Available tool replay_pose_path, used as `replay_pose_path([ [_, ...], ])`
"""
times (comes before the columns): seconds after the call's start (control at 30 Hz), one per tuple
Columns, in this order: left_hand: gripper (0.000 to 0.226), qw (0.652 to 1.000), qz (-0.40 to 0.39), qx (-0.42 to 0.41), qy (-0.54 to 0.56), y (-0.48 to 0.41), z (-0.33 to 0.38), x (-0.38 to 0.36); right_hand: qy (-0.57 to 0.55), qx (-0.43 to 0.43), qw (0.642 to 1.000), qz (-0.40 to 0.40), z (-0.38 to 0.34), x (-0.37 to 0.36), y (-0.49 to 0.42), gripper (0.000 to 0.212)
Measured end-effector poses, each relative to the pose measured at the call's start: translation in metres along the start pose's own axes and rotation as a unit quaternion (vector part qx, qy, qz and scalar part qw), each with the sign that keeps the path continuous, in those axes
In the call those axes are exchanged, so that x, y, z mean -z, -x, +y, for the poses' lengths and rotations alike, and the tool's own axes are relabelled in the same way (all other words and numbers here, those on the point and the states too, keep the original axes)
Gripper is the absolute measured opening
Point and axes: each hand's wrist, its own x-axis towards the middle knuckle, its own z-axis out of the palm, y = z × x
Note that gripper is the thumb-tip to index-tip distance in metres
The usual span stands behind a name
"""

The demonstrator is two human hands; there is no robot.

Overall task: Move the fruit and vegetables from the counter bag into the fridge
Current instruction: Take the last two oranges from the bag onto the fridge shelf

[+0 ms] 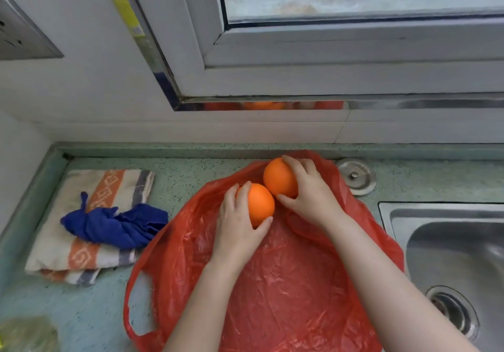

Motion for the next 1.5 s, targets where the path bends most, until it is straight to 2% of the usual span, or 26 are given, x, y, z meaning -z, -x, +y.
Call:
replay_pose_path([
  [0.47, 0.077, 0.989, 0.058, 0.063, 0.119, 0.035, -0.001, 0.016, -0.053, -0.002, 0.998, 0.039, -0.011, 0.009, 0.042, 0.079],
  [0.67, 0.074, 0.98, 0.079, 0.048, 0.178, 0.079, 0.021, 0.044, -0.084, 0.002, 0.993, 0.086, -0.03, 0.041, 0.098, 0.079],
  [0.83, 0.07, 0.975, 0.078, 0.004, 0.209, 0.121, 0.046, 0.068, -0.101, 0.003, 0.987, 0.122, -0.045, 0.07, 0.158, 0.078],
  [1.17, 0.075, 0.963, 0.015, -0.081, 0.256, 0.18, 0.093, 0.09, -0.117, -0.024, 0.972, 0.204, -0.051, 0.119, 0.265, 0.078],
  [1.37, 0.08, 0.951, -0.048, -0.141, 0.272, 0.203, 0.125, 0.059, -0.112, -0.078, 0.955, 0.263, -0.036, 0.132, 0.333, 0.077],
  [1.5, 0.077, 0.928, -0.124, -0.172, 0.306, 0.224, 0.148, 0.029, -0.095, -0.143, 0.936, 0.308, -0.023, 0.138, 0.385, 0.077],
])
